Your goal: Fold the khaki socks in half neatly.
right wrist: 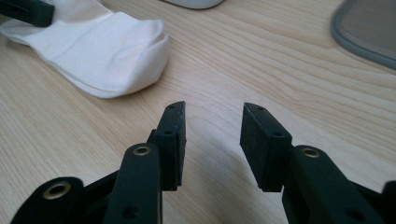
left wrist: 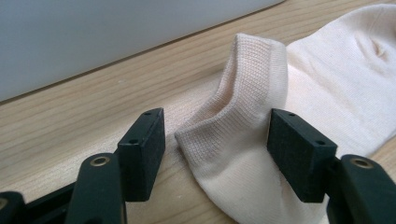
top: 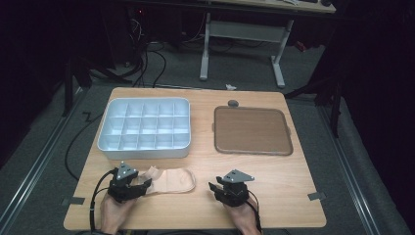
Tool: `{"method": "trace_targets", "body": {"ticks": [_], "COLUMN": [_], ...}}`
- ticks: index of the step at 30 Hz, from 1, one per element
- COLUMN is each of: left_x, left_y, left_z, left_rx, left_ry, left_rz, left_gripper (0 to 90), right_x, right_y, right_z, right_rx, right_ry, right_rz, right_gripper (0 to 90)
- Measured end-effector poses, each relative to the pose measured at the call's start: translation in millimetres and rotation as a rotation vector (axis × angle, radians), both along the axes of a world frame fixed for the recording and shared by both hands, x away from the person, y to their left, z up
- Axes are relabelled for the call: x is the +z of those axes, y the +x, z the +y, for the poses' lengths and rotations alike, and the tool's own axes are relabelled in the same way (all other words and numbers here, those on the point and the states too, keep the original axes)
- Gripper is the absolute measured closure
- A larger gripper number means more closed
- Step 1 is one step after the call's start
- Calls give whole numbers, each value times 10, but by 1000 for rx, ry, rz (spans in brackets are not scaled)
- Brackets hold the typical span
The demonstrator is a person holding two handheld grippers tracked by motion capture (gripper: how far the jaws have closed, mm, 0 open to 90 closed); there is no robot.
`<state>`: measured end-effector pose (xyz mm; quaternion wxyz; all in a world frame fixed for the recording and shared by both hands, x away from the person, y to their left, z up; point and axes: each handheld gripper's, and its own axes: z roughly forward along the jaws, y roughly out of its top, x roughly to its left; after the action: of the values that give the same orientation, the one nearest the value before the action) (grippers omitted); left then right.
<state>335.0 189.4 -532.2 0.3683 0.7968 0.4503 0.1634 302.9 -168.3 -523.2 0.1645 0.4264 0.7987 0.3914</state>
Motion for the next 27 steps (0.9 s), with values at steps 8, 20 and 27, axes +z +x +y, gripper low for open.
{"method": "trace_targets", "body": {"ticks": [8,20,27], "left_x": [3,6,6], "left_y": [-2,-22,-32], "left_z": [-33,-74,-88], "left_rx": [-13,-26,-32], "left_ry": [9,15,13], "left_rz": [3,-2,-7], "left_gripper": [383,434,494], "right_x": [27,32,-14], "right_y": [13,127,184], "right_z": [182,460,544], "right_rx": [47,84,77], "right_ry": [-8,-9,-31], "right_rz": [-14,-8,5], "right_gripper": [610,598,605]}}
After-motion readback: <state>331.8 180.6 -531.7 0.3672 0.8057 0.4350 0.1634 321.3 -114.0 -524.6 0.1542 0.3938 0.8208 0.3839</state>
